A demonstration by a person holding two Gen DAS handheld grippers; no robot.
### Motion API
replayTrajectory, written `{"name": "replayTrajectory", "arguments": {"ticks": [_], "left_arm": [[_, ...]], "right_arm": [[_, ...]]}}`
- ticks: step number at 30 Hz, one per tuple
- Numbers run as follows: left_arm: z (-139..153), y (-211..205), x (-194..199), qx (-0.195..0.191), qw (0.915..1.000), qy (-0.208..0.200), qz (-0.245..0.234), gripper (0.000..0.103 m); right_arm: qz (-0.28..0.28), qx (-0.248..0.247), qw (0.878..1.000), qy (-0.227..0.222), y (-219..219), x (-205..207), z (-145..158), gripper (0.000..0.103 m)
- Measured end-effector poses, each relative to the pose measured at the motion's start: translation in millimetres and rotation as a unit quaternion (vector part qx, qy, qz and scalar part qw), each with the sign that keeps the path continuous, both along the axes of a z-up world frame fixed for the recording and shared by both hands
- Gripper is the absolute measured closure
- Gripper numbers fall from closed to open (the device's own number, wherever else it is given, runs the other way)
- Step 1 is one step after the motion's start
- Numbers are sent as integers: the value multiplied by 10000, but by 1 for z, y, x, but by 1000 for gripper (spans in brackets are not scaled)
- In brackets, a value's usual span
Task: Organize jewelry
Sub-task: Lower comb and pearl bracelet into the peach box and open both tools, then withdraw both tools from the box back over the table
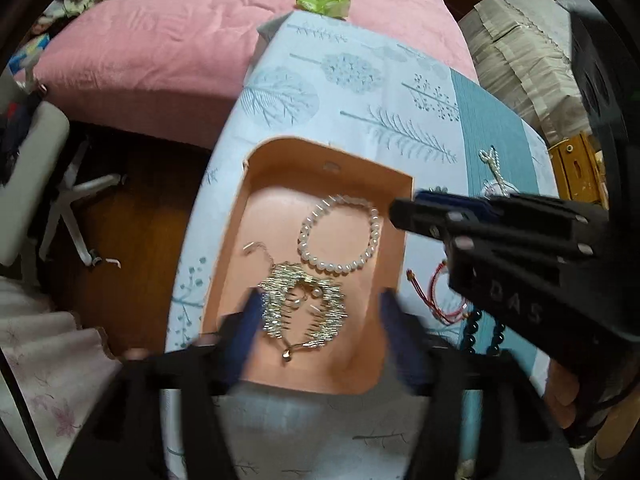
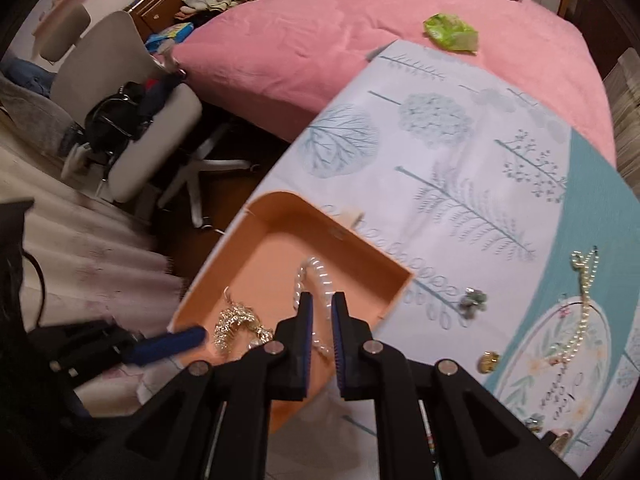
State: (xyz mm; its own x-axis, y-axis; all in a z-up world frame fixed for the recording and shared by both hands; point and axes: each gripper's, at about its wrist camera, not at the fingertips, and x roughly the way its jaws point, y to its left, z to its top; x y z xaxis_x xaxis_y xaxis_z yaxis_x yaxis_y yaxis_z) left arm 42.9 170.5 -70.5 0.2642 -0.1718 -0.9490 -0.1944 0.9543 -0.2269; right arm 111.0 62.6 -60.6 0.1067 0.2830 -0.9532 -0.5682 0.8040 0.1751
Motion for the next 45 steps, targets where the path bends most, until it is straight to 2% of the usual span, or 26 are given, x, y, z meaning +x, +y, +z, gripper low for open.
{"name": "replayTrajectory", "arguments": {"ticks": [3,11,19,23,26,30,34,40,45], "left_arm": [[6,-5,3,112,9999,-77,-99,34],[17,-34,9,436,9978,-134,-474,33],[16,-79,4,550,9942,-109,-921,30],[15,-104,0,471,9918,-178,-1170,30],[16,-128,-5,610,9865,-302,-1491,29],[17,-160,-9,724,9786,-295,-1904,20],[16,-186,-9,755,9733,-239,-2152,20],[16,-212,4,700,9720,-109,-2239,20],[26,-226,22,600,9752,-285,-2113,19]], "right_arm": [[-186,-29,9998,-119,-15,0,4,74],[-912,95,9954,-261,-79,-14,15,74],[-1378,-9,9899,-326,-137,-49,15,74],[-1622,-128,9858,-409,-167,-68,17,74],[-1842,-148,9819,-412,-190,-79,18,74],[-2168,-100,9754,-398,-217,-91,20,74],[-2453,-42,9688,-356,-243,-101,21,74],[-2747,-99,9603,-487,-277,-108,24,74],[-2916,-88,9548,-569,-298,-111,26,74]]}}
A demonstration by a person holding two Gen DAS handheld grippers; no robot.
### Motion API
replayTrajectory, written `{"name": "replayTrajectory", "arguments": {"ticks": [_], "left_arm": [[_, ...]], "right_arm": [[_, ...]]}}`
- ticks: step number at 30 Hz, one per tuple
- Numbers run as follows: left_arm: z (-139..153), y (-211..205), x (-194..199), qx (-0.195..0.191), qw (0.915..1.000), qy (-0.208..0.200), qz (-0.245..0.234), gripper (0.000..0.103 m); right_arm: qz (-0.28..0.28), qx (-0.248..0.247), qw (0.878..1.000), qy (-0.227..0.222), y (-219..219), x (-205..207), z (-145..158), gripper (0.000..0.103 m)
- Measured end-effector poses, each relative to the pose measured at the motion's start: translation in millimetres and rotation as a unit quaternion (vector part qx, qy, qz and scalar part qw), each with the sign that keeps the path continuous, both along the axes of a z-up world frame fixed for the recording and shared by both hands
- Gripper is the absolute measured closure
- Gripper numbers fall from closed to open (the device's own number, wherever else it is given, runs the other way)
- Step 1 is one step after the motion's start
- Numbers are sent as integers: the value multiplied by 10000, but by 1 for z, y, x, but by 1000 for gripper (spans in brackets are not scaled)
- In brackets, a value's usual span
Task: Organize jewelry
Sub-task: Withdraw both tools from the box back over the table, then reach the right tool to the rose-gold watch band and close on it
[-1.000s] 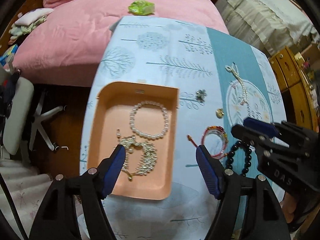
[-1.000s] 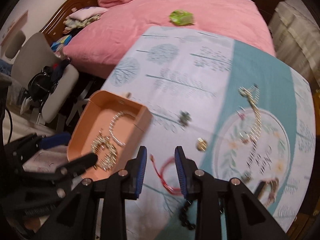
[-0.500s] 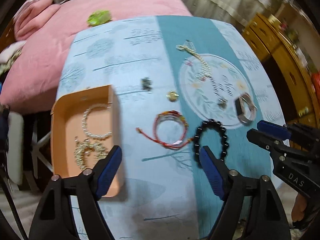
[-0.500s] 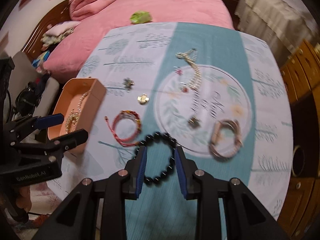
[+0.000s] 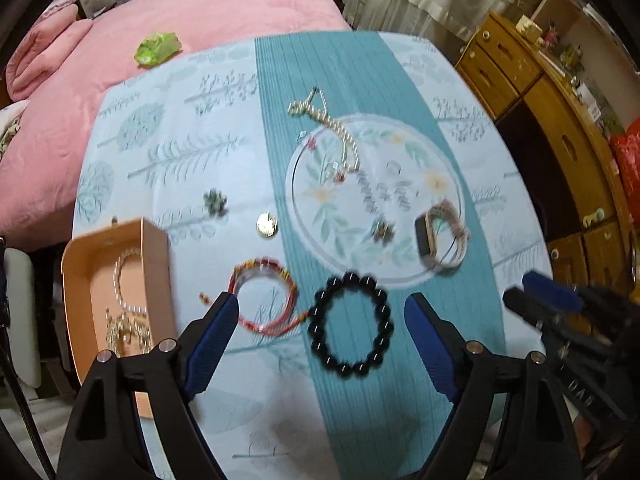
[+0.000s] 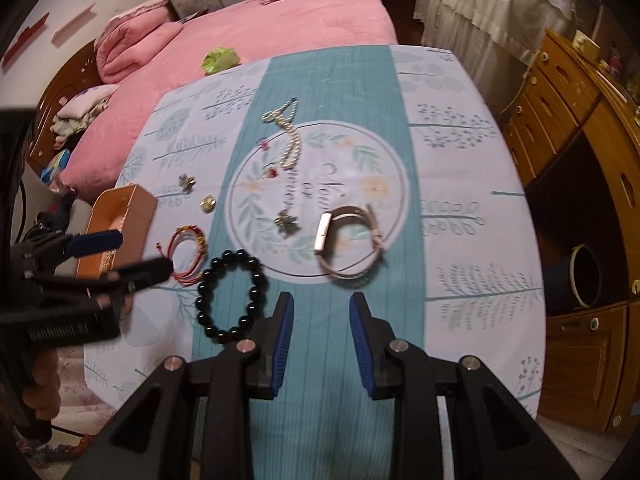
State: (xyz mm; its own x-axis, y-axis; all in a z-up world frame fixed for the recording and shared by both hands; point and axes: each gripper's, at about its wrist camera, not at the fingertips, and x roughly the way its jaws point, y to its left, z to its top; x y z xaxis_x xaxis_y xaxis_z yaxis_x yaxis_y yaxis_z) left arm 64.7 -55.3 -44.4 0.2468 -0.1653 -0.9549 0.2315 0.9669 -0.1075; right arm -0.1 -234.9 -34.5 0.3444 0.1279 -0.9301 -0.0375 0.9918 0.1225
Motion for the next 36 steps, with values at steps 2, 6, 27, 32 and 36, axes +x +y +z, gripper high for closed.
{"name": "replayTrajectory", "arguments": {"ticks": [2,6,27,32,36], "left_arm": [[4,-5,7,93,9998,-156,16,19],[7,-11,25,65,9998,-194,-30,19],[-19,-14,93,-210,9997,105,-84,19],[-28,-14,99,-289,9994,180,-110,19],[-32,-12,106,-339,9992,209,-56,19]], "right_arm": [[-70,10,10000,-10,-8,0,-1,74],[-234,101,9997,62,-21,4,-8,74],[-442,238,9984,276,-39,44,-46,74],[-344,69,9987,371,-29,57,-62,74],[-323,-111,9983,477,-25,68,-77,82]]}}
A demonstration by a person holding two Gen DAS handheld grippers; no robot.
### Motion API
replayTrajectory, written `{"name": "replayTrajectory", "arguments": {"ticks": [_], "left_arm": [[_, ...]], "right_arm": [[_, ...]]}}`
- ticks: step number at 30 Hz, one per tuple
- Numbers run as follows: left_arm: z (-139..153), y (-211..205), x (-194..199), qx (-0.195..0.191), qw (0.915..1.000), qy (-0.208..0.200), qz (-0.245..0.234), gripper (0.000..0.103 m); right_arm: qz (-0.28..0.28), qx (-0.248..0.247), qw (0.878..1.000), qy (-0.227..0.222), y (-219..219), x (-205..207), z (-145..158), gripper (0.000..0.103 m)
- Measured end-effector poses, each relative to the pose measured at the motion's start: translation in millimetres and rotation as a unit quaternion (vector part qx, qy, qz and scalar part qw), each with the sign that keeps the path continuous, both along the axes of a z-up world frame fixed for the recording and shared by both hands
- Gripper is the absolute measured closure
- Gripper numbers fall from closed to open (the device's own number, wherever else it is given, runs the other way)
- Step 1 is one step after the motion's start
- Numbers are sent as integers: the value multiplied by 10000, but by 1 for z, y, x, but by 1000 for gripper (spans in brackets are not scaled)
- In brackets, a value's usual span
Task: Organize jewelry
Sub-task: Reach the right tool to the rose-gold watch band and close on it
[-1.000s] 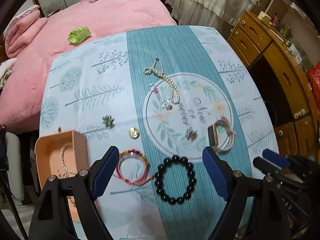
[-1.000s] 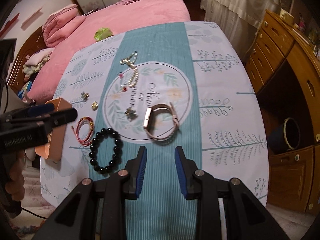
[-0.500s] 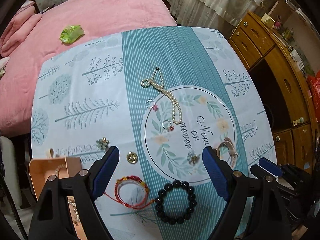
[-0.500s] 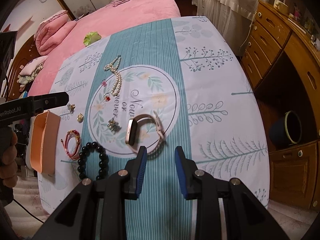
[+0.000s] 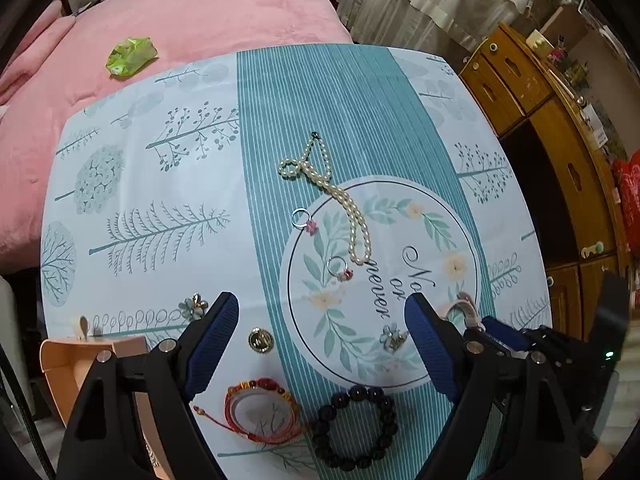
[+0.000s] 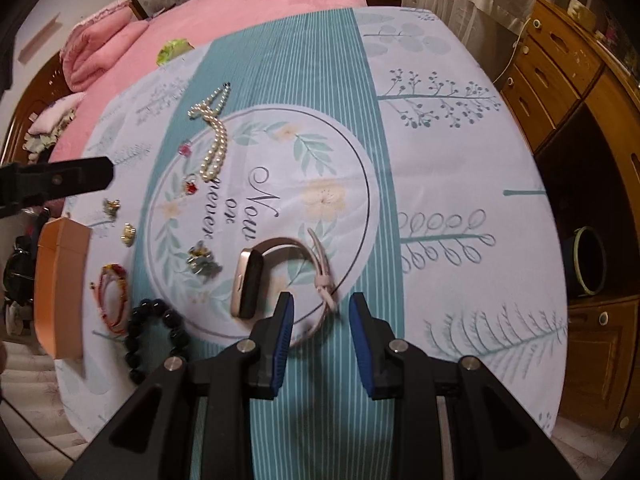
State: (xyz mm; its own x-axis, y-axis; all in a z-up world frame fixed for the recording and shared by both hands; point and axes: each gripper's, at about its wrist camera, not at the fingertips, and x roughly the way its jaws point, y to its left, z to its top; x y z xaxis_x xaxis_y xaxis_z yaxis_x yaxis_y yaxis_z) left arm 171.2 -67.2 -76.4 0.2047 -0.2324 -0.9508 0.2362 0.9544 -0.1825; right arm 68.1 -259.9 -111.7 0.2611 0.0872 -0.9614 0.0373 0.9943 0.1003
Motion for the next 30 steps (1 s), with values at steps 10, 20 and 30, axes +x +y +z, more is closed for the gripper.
{"name": "replayTrajectory", "arguments": {"ticks": [10,20,30], "left_arm": [[-14,-2,35,-303,9990,194,265,21],[-40,-25,91,-439,9925,837,775,45],[-70,-49,109,-94,9868,1328,918,66]], "right_arm": [[13,-261,9995,-195,0,11,-6,95],[-436,65,9985,-340,-22,45,-1,94],[-476,220,9981,-313,-26,56,-2,94]]}}
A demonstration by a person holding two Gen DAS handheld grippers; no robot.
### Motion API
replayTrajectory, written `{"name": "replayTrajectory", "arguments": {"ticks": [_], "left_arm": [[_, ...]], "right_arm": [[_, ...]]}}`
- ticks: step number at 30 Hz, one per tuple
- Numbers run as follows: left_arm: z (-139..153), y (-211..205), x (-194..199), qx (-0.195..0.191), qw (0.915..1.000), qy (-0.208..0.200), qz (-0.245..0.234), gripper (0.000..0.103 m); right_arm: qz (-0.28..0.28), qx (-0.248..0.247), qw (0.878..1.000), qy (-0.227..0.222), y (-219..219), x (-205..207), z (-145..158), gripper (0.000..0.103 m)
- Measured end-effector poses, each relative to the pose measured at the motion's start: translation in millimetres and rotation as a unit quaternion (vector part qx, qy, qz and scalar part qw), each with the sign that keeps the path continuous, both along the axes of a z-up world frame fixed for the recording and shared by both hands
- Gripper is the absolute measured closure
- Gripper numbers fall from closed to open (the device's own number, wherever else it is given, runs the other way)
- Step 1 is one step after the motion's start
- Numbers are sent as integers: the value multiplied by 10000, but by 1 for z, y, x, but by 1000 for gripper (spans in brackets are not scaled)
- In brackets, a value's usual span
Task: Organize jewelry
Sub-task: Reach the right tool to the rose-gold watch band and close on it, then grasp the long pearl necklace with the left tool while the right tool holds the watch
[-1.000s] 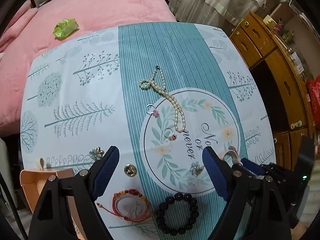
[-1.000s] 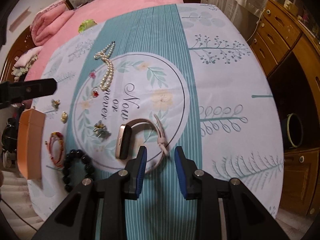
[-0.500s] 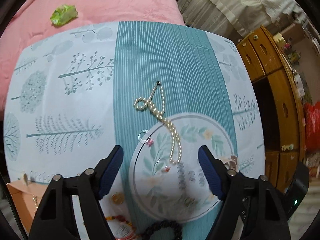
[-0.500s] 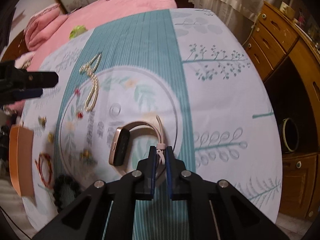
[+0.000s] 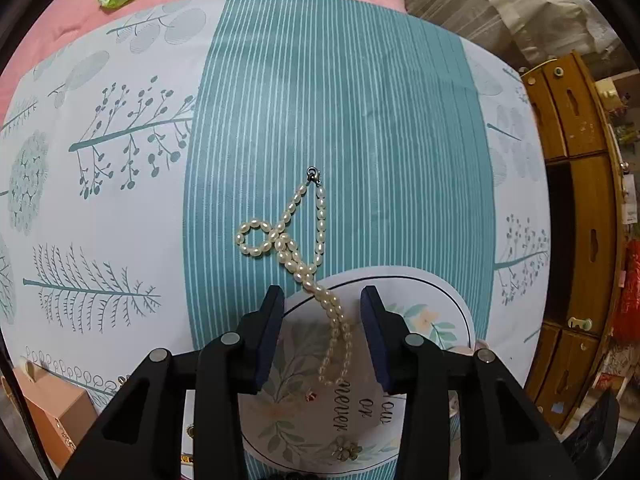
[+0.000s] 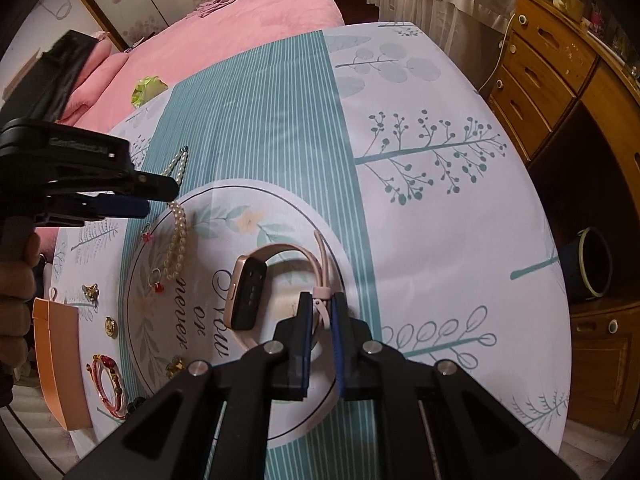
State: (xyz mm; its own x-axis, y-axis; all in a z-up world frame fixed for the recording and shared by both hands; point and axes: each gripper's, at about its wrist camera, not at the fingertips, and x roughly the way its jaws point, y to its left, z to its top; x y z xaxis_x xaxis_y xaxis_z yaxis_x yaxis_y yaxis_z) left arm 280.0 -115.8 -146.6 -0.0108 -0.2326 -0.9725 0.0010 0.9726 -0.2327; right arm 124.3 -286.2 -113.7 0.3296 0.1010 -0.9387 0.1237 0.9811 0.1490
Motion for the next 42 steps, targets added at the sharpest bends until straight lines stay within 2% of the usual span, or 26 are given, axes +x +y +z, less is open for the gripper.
{"name": "replayTrajectory", "arguments": {"ticks": [7,11,14,17,22,25,33,42], "left_arm": [[-7,-10,8,264,9994,122,187,71],[-9,-21,13,750,9969,131,203,89],[-11,-25,14,953,9951,129,217,96],[-11,-25,15,947,9951,131,244,99],[-4,-20,10,730,9970,6,271,100],[10,-16,3,621,9976,-133,259,100],[71,4,-13,338,9977,-554,167,100],[148,51,-65,96,9945,-1040,90,100]], "right_arm": [[-27,34,10000,37,-4,0,-3,94],[-103,22,9999,71,-8,-1,-4,94],[-164,20,9998,90,-11,-3,-5,94],[-194,53,9998,89,-14,-5,-5,94],[-210,89,9997,81,-16,-9,-3,94],[-225,120,9997,56,-16,-11,1,94],[-110,141,9998,-113,-12,-21,24,94],[206,224,9983,-489,5,-36,68,94]]}}
